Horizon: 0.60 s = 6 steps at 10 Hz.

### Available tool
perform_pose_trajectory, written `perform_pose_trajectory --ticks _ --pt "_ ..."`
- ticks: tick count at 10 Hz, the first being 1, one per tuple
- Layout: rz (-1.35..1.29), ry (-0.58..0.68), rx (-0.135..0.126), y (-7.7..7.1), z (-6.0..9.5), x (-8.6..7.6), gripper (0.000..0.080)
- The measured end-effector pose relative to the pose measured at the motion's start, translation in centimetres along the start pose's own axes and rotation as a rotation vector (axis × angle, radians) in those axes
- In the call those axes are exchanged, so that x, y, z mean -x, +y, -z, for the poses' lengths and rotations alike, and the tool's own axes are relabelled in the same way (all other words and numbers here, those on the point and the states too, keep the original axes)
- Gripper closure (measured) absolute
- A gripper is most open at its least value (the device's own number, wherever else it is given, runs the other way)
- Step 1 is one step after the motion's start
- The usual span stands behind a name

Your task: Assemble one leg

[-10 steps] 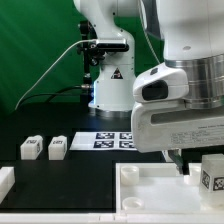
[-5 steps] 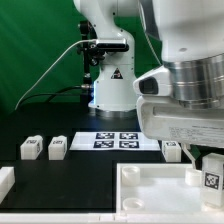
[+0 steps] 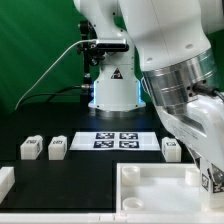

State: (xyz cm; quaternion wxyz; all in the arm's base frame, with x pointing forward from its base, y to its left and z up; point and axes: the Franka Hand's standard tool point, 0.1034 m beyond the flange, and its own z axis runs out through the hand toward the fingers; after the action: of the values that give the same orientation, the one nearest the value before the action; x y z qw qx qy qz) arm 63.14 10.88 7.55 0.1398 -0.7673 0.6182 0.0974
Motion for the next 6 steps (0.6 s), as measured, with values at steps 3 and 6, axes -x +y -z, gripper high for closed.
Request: perform_pose_trajectory --ticks 3,6 --pt "0.22 0.021 0.025 0.18 -0.16 0.28 0.0431" --pt "0.726 0.063 0.07 -0.15 0.0 0.54 0.0167"
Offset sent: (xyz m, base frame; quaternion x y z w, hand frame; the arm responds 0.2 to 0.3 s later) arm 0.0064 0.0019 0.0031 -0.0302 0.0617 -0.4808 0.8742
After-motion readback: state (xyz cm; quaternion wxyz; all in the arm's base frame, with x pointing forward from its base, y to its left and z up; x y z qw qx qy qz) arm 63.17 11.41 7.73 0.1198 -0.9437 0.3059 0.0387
